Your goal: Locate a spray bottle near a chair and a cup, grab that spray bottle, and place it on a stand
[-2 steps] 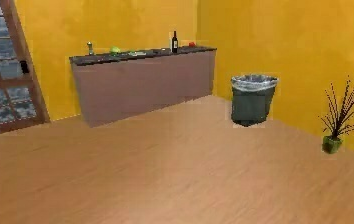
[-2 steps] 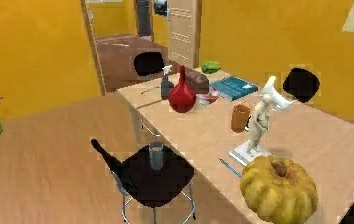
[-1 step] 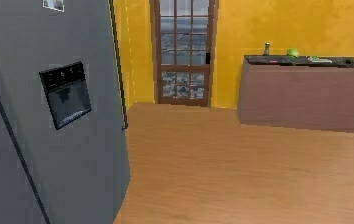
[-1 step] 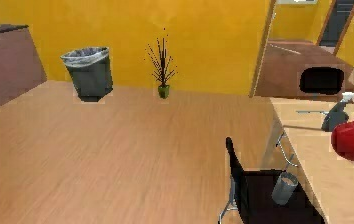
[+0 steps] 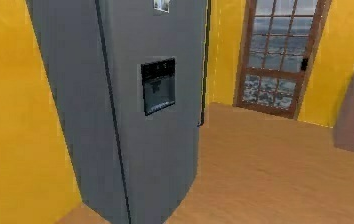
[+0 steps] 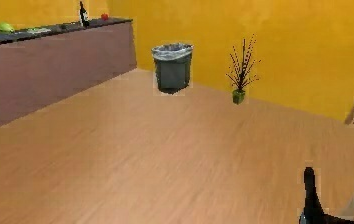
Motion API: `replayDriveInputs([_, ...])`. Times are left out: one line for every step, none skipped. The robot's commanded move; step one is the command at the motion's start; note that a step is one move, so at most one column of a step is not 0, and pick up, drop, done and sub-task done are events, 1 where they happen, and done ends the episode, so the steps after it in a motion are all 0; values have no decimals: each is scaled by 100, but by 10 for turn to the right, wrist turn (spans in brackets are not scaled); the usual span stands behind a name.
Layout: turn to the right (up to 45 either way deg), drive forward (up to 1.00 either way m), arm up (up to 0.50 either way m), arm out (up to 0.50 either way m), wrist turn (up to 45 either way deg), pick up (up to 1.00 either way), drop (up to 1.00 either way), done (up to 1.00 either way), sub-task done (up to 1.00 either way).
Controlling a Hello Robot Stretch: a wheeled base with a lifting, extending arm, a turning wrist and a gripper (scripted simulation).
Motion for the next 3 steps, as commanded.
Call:
replayDriveInputs([0,15,0,0,0,0,0,0,0])
replayDriveInputs([450,0,0,0,0,0,0,0,0])
replayDriveInputs([210,0,0,0,0,0,0,0,0])
